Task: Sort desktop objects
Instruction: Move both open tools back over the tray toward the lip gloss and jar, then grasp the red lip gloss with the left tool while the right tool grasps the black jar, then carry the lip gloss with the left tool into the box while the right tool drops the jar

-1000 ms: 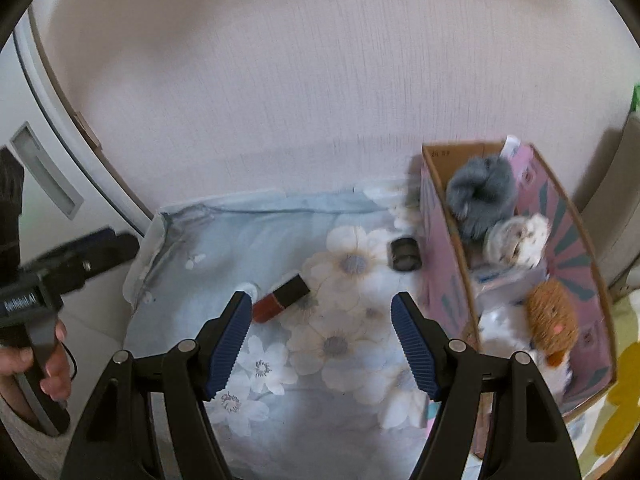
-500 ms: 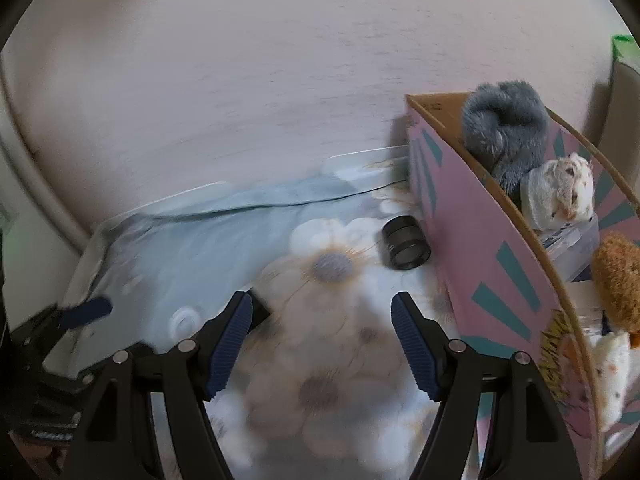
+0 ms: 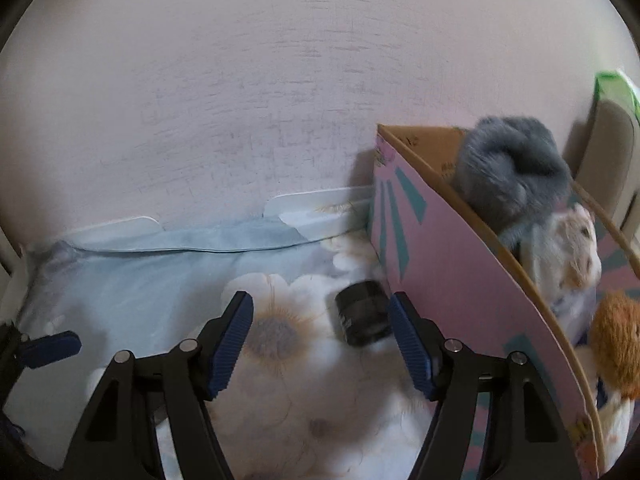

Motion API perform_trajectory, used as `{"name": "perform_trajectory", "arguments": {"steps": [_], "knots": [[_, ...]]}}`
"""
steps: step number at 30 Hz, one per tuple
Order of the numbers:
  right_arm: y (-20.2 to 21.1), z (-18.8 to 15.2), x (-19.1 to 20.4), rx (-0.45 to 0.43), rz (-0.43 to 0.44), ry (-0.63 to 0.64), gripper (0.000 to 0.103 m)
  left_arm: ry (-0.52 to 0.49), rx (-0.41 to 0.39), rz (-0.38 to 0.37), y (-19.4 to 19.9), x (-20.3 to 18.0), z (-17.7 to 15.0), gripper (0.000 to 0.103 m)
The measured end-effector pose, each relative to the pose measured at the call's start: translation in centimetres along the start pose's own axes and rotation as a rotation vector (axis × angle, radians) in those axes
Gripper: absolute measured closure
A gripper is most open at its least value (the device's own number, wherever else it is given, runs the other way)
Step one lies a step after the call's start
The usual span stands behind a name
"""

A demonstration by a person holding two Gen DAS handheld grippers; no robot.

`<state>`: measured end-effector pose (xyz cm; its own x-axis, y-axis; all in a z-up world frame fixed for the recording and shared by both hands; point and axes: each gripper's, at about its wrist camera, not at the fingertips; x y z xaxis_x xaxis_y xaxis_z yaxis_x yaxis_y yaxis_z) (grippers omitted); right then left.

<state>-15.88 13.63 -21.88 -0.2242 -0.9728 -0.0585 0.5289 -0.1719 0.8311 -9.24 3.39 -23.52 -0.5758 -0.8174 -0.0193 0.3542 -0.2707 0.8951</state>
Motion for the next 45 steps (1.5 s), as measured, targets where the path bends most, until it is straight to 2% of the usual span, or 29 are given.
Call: {"name": "perform_trajectory", "arguments": {"steps": [4,9,12,13,17,20,21,27,35,39,45], "knots": [[-1.0,0.0,0.8,-0.002,-0.127,0.055,0.048,-0.021,0.027,-0.020,-1.3,-0.3,0.7,0.030],[-2.4,0.4,1.1,0.050,-0.186,0.055,0.049,-0.032,0.056,-0.041,-2.4,-0.3,1.1,0.037],[-2.9,0.8,0.9,0.076,-0.191,0.015,0.049,-0.043,0.066,-0.043,-2.8,-0.4,1.3,0.038],[-3.1,1.0,0.7,0.088,-0.184,-0.005,0.049,-0.046,0.070,-0.045,-2.9,-0.5,1.4,0.039],[-4.4,1.4,-0.2,0.162,-0.129,-0.098,0.052,-0.056,0.103,-0.051,-3.4,-0.5,1.3,0.052],[-4.6,1.6,-1.7,0.167,-0.054,-0.176,0.063,-0.062,0.098,-0.042,-3.4,-0.5,1.1,0.058],[-4.6,1.6,-2.0,0.165,-0.045,-0.190,0.069,-0.061,0.096,-0.041,-3.5,-0.4,1.1,0.061],[-4.4,1.6,-3.0,0.148,0.006,-0.216,0.071,-0.040,0.086,-0.060,-3.4,0.3,1.3,0.083],[-3.0,1.6,-3.6,0.139,0.049,-0.206,0.071,0.037,0.090,-0.120,-2.8,1.4,1.8,0.085],[-1.4,1.7,-3.1,0.134,0.075,-0.161,0.071,0.086,0.102,-0.130,-2.0,2.0,2.3,0.085],[3.0,2.2,-2.2,0.136,0.149,-0.064,0.071,0.130,0.095,-0.141,1.8,1.6,4.1,0.085]]}}
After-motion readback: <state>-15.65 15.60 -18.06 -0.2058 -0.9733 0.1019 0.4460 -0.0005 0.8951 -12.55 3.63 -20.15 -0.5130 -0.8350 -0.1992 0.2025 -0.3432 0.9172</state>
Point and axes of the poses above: each gripper's, at about its wrist camera, not at the fingertips, and y roughly against the way its jaws point, x to its left, z to its top, and after that the axes turned 14 degrees about x, right-handed
